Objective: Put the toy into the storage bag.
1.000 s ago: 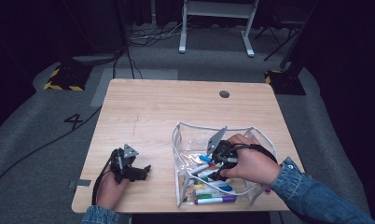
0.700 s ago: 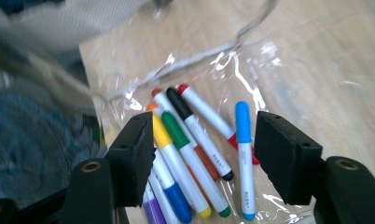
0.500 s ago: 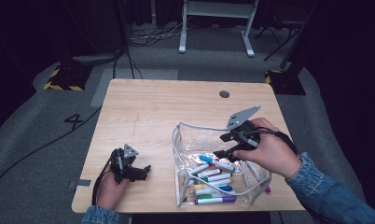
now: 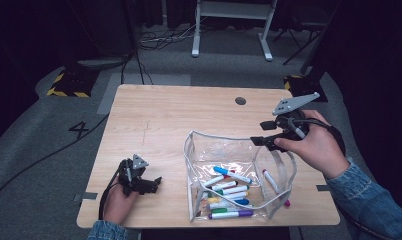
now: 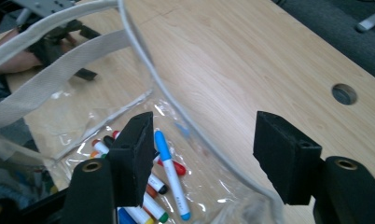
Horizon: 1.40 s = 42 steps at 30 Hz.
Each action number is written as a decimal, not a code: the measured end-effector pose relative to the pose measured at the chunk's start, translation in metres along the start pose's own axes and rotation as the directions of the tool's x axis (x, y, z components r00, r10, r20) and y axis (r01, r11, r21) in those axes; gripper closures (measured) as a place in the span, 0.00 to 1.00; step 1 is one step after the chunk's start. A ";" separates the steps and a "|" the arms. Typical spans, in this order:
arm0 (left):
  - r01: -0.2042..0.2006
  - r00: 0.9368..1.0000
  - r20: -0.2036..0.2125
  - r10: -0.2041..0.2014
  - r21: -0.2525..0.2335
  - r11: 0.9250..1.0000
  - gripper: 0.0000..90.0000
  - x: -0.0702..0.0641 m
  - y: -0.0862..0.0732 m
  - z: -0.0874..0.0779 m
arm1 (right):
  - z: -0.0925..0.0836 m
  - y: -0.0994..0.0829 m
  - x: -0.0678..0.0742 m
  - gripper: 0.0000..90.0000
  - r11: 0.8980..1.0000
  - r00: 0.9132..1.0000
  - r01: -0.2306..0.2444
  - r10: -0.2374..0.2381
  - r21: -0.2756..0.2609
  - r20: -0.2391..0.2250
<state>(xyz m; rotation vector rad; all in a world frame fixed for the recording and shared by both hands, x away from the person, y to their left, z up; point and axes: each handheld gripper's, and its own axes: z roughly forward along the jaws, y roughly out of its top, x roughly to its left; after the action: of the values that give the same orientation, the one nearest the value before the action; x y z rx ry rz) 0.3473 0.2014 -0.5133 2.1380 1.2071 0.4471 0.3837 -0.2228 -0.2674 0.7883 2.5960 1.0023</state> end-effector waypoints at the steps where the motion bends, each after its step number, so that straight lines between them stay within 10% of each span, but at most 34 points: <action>1: -0.001 1.000 0.000 0.001 -0.001 1.000 0.00 0.000 0.000 0.000 | -0.001 -0.002 -0.004 0.44 1.000 1.000 -0.009 0.009 -0.003 0.010; 17: 0.007 1.000 -0.002 -0.007 -0.001 1.000 0.00 0.000 0.001 0.001 | -0.017 -0.051 -0.065 0.46 0.975 0.965 -0.217 0.220 -0.038 0.142; 28: 0.007 1.000 -0.002 -0.007 -0.001 1.000 0.00 0.000 0.001 0.001 | 0.000 -0.108 -0.080 0.49 0.937 0.930 -0.339 0.321 0.083 0.178; 42: 0.007 1.000 -0.002 -0.007 -0.001 1.000 0.00 0.000 0.001 0.001 | 0.052 -0.162 -0.062 0.54 0.903 0.936 -0.352 0.339 0.247 0.092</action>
<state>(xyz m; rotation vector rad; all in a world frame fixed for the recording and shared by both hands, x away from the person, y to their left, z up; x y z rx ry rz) 0.3479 0.2006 -0.5135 2.1323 1.2149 0.4464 0.3911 -0.3297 -0.4136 1.3611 2.6342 0.7164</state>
